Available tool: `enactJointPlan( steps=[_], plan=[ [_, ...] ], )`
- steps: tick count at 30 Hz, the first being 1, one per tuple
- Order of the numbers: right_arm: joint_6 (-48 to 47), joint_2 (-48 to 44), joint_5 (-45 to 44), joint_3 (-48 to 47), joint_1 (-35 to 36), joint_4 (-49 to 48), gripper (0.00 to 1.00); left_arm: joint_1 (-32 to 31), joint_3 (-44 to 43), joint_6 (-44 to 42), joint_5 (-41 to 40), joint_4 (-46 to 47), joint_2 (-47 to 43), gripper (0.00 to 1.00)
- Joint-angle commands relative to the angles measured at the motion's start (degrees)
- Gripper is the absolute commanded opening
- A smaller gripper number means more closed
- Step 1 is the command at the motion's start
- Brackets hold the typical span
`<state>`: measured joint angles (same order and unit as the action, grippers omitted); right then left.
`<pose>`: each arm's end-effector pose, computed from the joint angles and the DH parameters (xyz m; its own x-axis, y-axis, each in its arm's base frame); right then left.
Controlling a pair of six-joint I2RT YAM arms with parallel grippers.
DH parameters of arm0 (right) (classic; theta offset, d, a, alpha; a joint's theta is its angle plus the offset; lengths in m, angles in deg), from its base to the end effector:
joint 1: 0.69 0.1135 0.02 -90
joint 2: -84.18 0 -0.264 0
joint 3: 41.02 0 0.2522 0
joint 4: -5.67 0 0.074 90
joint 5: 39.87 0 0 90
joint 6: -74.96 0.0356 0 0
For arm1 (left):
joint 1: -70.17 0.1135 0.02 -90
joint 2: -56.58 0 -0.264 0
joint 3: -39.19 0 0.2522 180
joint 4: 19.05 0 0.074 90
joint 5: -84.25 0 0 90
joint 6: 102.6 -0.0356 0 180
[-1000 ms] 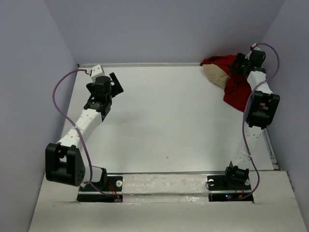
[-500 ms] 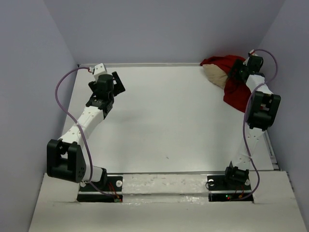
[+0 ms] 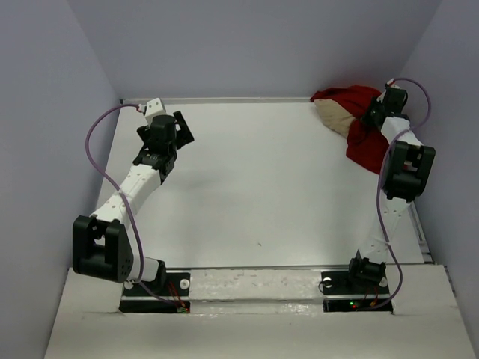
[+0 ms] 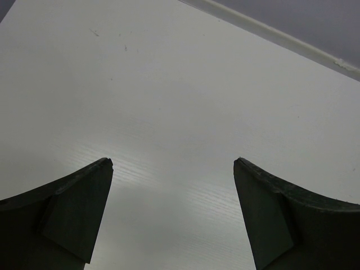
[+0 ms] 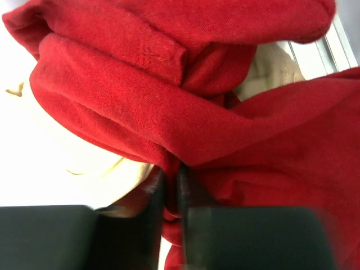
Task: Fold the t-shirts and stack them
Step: Grab the tshirt from the pile
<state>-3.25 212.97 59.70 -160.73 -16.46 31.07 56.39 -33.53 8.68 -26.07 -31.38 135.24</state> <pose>0.5062 -0.1368 0.2177 -0.5055 0.3521 -0.7877 0.2446 0.9340 0.2606 0.3146 -0.0644 0.3126 -0.2485 -0.2895 -0.9244 -0.2008 0.9490 -0.2432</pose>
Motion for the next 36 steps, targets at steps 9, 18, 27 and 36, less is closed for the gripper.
enactJointPlan(
  steps=[9,18,27,36],
  plan=[
    [-1.50,-13.37,-4.55,11.99,0.91,-7.06,0.00,-0.46,-1.16,-0.18,0.10,1.55,-0.52,0.99],
    [-3.97,-22.44,-9.30,16.13,5.93,-7.78,0.00,-1.95,-0.89,0.08,-0.25,1.73,0.45,0.99],
    [-10.72,-26.38,-0.94,14.45,15.04,-5.48,0.00,-2.92,-0.02,0.08,-1.13,1.82,-0.17,0.99],
    [-16.70,-39.42,-13.94,15.73,26.75,-8.80,0.00,-3.89,0.25,0.17,-0.87,1.82,-0.08,0.99]
  ],
)
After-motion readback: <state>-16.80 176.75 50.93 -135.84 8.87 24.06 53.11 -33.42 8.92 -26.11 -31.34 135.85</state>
